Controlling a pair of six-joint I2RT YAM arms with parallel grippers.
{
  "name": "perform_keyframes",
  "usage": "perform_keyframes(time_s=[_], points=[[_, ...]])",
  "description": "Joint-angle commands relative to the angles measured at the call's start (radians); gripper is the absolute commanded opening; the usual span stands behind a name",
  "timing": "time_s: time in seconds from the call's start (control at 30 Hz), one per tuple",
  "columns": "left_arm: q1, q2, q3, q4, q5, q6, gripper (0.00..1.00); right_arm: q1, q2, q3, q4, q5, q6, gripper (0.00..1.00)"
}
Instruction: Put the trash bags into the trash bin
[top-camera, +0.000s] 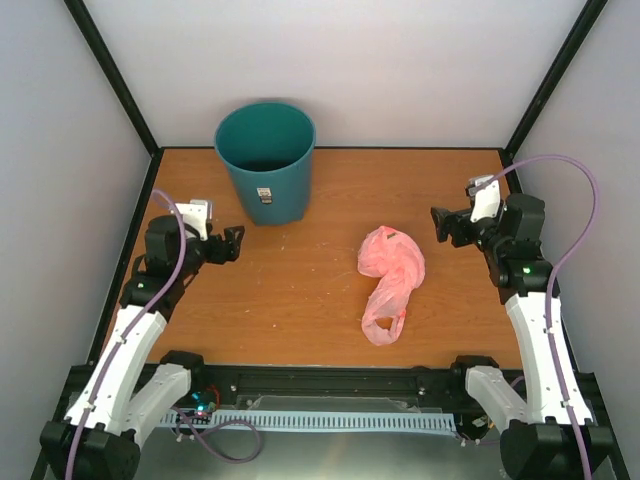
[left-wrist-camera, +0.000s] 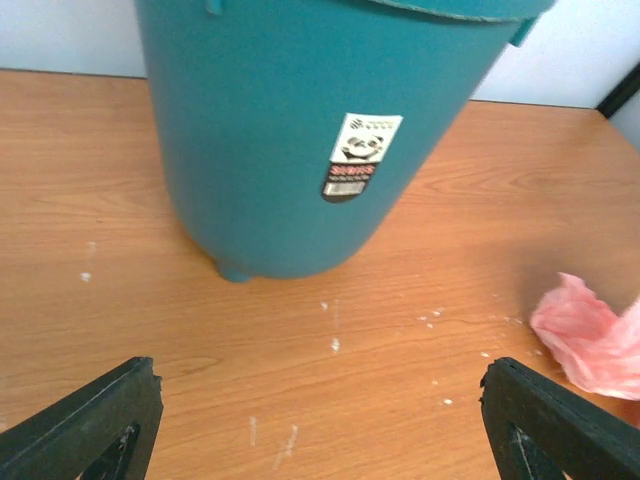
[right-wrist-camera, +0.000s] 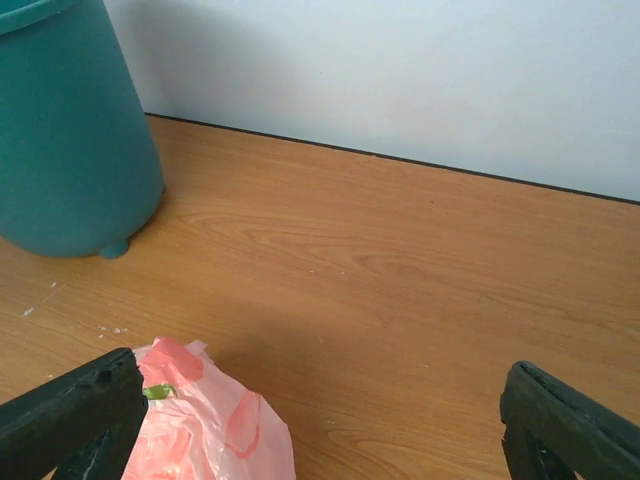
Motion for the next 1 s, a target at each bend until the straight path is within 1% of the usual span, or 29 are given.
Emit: perform_keyframes(time_s=[0.0, 0.13, 0.23, 0.43, 0.53, 0.63, 0.7, 0.77, 0.97], points=[[0.026, -0.052, -0.058, 0.119, 0.172, -0.076, 0.88, -0.007, -0.045, -0.015, -0.027, -0.004, -0.015, 0.97], [0.018, -0.069, -0.092, 0.152, 0.251, -0.087, 0.86, -0.008, -0.070, -0.004, -0.114, -0.053, -0.157, 0.99], [-0.018, -0.055, -0.096, 0.167, 0.305, -0.083, 0.86, 0.012, -0.070, 0.017, -0.202, -0.105, -0.258, 1.00], [-0.122, -0.017, -0.082, 0.157, 0.367, -0.063, 0.84, 0.120, 0.011, 0.064, -0.362, -0.013, -0.391, 0.97], [-0.196, -0.004, -0.076, 0.139, 0.342, -0.055, 0.82, 0.170, 0.076, 0.061, -0.405, 0.027, -0.414, 0.93], [-0.243, 0.015, -0.064, 0.108, 0.290, -0.048, 0.82, 0.209, 0.135, 0.054, -0.420, 0.045, -0.407, 0.90], [-0.255, 0.027, -0.059, 0.100, 0.265, -0.044, 0.82, 0.232, 0.161, 0.048, -0.417, 0.055, -0.403, 0.90], [-0.261, 0.038, -0.059, 0.103, 0.281, -0.043, 0.81, 0.249, 0.188, 0.041, -0.399, 0.076, -0.397, 0.89], [-0.268, 0.039, -0.061, 0.106, 0.296, -0.042, 0.81, 0.273, 0.302, 0.037, -0.348, 0.113, -0.381, 0.81]])
